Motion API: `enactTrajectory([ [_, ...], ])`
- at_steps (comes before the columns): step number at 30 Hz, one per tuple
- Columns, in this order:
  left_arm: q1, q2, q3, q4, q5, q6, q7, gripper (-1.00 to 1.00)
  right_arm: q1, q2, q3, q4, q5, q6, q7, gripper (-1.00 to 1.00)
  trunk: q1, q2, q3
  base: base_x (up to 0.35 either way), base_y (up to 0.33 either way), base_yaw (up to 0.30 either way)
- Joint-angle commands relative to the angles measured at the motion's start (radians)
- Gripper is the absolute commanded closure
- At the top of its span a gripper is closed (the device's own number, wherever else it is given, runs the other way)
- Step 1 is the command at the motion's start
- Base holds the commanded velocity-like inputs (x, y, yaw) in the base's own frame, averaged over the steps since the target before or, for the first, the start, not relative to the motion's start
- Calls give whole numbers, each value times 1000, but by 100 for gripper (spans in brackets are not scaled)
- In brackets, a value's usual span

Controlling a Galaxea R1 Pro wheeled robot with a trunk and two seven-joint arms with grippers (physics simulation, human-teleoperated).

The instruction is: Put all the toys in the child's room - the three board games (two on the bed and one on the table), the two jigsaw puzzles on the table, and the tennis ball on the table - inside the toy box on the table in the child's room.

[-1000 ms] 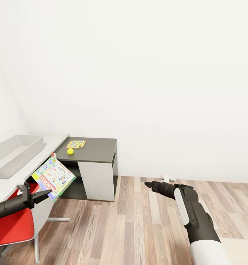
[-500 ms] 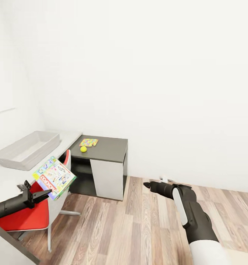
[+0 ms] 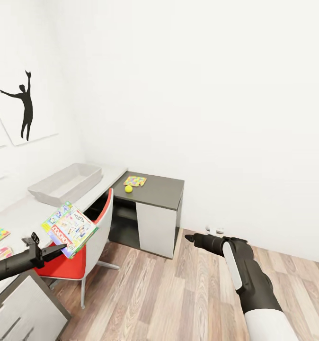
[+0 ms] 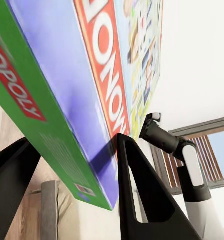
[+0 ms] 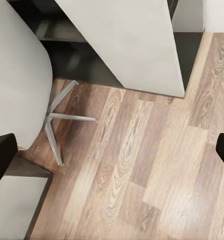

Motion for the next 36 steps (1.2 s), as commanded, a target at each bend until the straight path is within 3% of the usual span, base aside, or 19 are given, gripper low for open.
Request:
enactTrajectory([
  [1,-1,0,0,0,1,10,-4,100,-1,1,-3,-1,-3,6,2,-100,1,-2,-2,0,0,293],
  [26,-1,2,3,0,2,7,-4,100,-1,0,-5,-1,-5,-1,2,-100,1,-2,-2,0,0,292],
  [36,-1,2,6,0,2,5,-4,100,-1,-1,-8,-3,-13,-3,9,-100,1,-2,-2,155,-4,50],
])
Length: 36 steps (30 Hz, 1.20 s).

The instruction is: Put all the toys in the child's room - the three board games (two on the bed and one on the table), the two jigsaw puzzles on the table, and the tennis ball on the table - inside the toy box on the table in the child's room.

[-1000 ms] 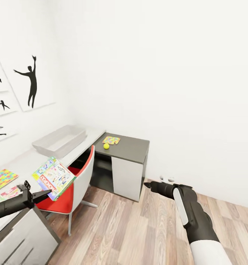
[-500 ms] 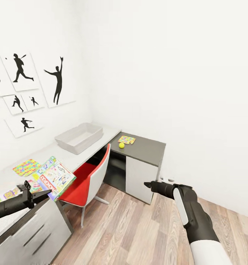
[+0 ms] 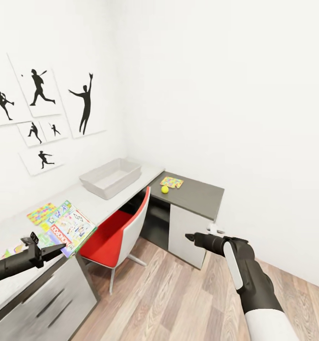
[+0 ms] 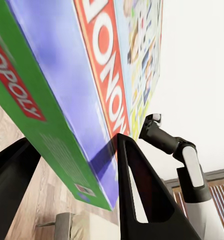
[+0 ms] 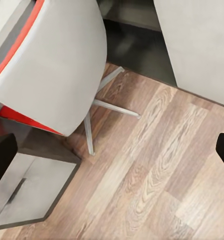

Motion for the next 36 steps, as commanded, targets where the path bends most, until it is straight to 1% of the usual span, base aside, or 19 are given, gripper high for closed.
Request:
enactTrajectory([
  [1,-1,0,0,0,0,9,-4,100,-1,1,-2,-1,-2,6,2,-100,1,-2,-2,176,-52,1],
  [15,0,0,0,0,1,7,-4,100,-1,0,-4,-2,-2,6,8,-100,1,-2,-2,33,-8,0],
  [19,1,-1,-2,0,1,6,-4,100,-1,0,-4,-2,-2,6,3,-100,1,-2,-2,217,0,14],
  [29,1,-1,-4,0,1,5,-4,100,-1,2,0,-2,8,6,0,-100,1,-2,-2,316,-12,239],
  [33,1,-1,-5,0,1,5,-4,100,-1,2,0,-2,9,6,1,-100,1,-2,-2,319,-107,289],
  [36,1,-1,-6,0,1,5,-4,100,-1,2,0,-2,7,6,3,-100,1,-2,-2,302,-169,162],
])
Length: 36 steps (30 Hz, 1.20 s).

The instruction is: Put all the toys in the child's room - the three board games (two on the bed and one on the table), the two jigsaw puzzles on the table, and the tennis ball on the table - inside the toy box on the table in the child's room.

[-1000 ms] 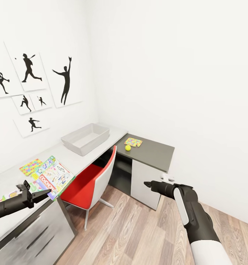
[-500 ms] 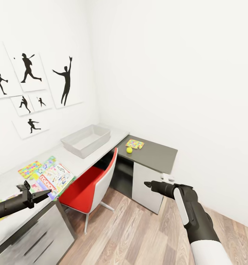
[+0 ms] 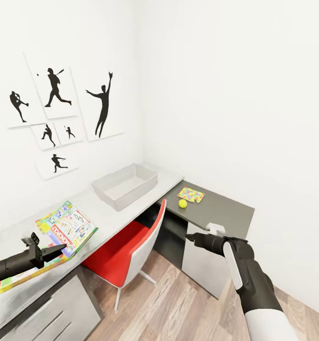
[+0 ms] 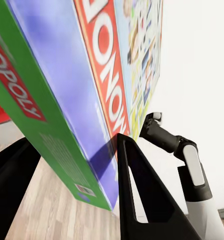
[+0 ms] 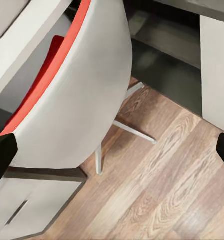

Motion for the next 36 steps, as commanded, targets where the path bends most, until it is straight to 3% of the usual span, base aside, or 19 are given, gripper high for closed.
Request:
enactTrajectory([
  [1,-1,0,0,0,0,10,-4,100,-1,1,-3,-1,-4,5,3,-100,1,-2,-2,298,-169,63],
  [11,-1,0,0,0,0,10,-4,100,-1,1,-3,-1,-9,8,7,-100,1,-2,-2,297,-145,12],
  [22,-1,0,0,0,0,10,-4,100,-1,1,-2,-4,-7,7,6,-100,1,-2,-2,250,-8,8],
  [36,-1,0,0,0,0,10,-4,100,-1,2,-2,-3,-1,7,6,-100,1,-2,-2,160,-69,256],
])
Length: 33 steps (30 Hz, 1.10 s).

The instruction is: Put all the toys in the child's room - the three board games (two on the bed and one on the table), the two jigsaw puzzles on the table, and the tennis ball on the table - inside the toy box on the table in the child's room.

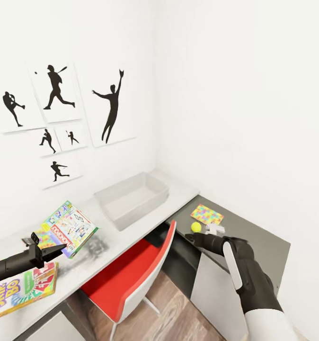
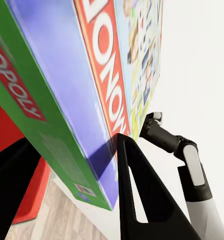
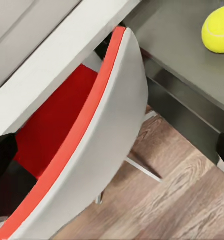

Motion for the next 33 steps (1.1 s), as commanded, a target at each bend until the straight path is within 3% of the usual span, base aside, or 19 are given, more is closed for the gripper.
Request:
enactTrajectory([
  [1,-2,0,0,0,-1,10,-4,100,-1,1,-3,-1,-3,6,2,-100,1,-2,-2,254,-37,288],
  [33,-1,0,0,0,-1,10,-4,100,-1,-1,-3,-2,-2,7,4,-100,1,-2,-2,278,-83,288],
])
